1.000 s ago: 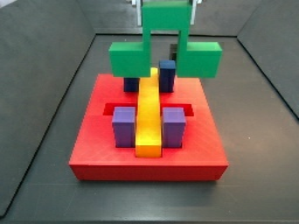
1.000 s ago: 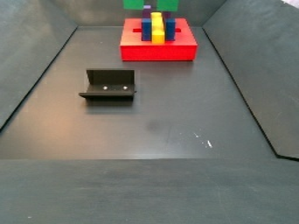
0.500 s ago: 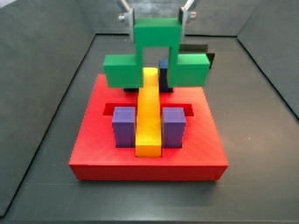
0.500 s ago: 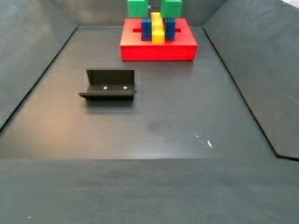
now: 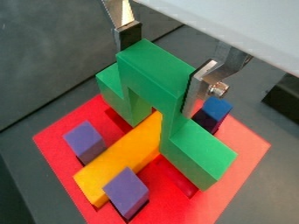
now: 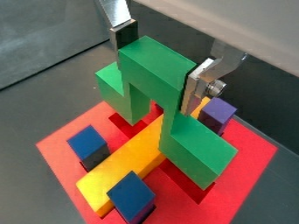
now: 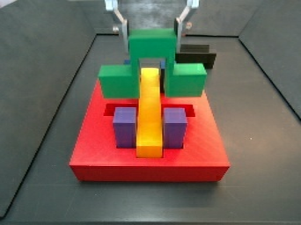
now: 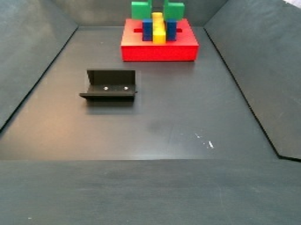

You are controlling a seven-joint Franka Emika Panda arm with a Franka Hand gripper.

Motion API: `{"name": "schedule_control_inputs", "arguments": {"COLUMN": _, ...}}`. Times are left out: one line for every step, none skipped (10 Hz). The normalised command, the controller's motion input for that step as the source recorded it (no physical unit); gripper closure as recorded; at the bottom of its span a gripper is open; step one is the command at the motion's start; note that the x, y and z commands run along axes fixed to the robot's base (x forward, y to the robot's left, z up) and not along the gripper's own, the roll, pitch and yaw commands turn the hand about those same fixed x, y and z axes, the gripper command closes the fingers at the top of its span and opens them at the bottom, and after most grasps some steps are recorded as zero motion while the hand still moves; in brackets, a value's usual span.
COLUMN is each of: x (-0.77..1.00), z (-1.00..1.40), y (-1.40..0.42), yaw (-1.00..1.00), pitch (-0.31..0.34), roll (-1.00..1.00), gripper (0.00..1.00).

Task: Pick up the green object. Move up. Place the green object on the fixture. Regrasp the green object. Move to above the board. Insert the green object.
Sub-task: Insert the green object.

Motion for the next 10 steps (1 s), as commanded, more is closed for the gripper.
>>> {"name": "schedule_control_inputs", "arguments": {"x": 0.01, "z": -0.19, "y": 0.00, "yaw": 0.15, "pitch": 0.000, "roll": -0.19, "gripper": 1.00}}
{"name": "schedule_control_inputs", "arguments": {"x": 0.00, "z": 0.00, "y": 0.00, "yaw": 0.00, "pitch": 0.000, "roll": -0.01, "gripper": 1.00}}
{"name": "schedule_control_inputs", "arguments": {"x": -0.16, "z": 0.13, "y": 0.18, "yaw": 0.00, "pitch": 0.000, "roll": -0.05, "gripper": 1.00}}
{"name": "schedule_control_inputs", "arguments": {"x": -0.08, "z": 0.47, "y": 0.06, "yaw": -0.05, "pitch": 0.000, "roll": -0.07, "gripper": 1.00}}
{"name": "schedule_control_inputs", "arguments": {"x": -0.07, "z": 0.48, "y": 0.05, "yaw": -0.07, "pitch": -0.020, "roll": -0.09, "gripper": 1.00}}
{"name": "schedule_control_inputs", "arguments": {"x": 0.00, "z": 0.00, "y": 0.01, "yaw": 0.00, "pitch": 0.000, "roll": -0.03, "gripper": 1.00}}
{"name": "schedule_control_inputs", "arguments": {"x": 0.00, "z": -0.03, "y": 0.00, "yaw": 0.00, "pitch": 0.000, "roll": 0.00, "gripper": 1.00}}
{"name": "schedule_control_inputs", "arguments": {"x": 0.00, "z": -0.11, "y": -0.01, "yaw": 0.00, "pitch": -0.019, "roll": -0.02, "gripper": 1.00}}
{"name": "schedule_control_inputs", "arguments": {"x": 0.00, "z": -0.14, "y": -0.04, "yaw": 0.00, "pitch": -0.014, "roll": -0.03, "gripper": 1.00}}
{"name": "schedule_control_inputs", "arguments": {"x": 0.00, "z": -0.08, "y": -0.03, "yaw": 0.00, "pitch": 0.000, "roll": -0.02, "gripper": 1.00}}
